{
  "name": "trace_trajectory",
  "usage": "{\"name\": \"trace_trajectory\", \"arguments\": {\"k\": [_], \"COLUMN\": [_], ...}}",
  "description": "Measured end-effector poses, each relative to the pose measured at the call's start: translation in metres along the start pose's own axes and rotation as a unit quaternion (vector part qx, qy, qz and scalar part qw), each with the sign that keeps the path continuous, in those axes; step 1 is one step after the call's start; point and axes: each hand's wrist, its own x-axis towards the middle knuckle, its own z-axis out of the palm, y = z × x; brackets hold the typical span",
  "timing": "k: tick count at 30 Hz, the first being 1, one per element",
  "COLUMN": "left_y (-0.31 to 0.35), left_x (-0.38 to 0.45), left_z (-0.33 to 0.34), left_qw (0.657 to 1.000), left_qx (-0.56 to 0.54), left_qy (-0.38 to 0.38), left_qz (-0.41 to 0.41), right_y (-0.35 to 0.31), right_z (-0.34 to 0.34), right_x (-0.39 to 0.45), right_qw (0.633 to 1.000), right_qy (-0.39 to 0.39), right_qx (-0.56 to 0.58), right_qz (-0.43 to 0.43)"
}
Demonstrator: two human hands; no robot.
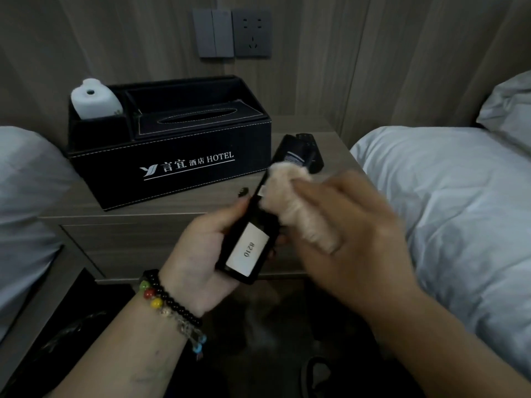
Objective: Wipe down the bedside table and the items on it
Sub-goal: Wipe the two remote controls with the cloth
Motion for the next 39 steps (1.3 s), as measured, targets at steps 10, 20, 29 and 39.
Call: {"name": "trace_trajectory", "arguments": {"k": [10, 20, 29, 39], "left_y": [-0.001, -0.005, 0.0, 0.003], "left_x": [0.0, -0.001, -0.006, -0.004], "left_z": [0.001, 0.004, 0.003, -0.005], "left_qw": [0.999, 0.996, 0.991, 0.981], "left_qx": [0.02, 0.073, 0.131, 0.177], "left_qy": [0.01, -0.046, -0.014, -0.071], "left_qz": [-0.043, -0.035, 0.002, 0.02], "right_y": [-0.007, 0.024, 0.009, 0.029], "right_z": [0.006, -0.003, 0.007, -0.002], "right_x": [-0.009, 0.003, -0.006, 0.006], "right_qw": [0.999, 0.989, 0.991, 0.985], "right_qy": [-0.026, 0.055, -0.016, 0.056], "right_qx": [0.019, 0.08, 0.131, 0.122], "right_qz": [-0.035, 0.113, 0.009, 0.111]}}
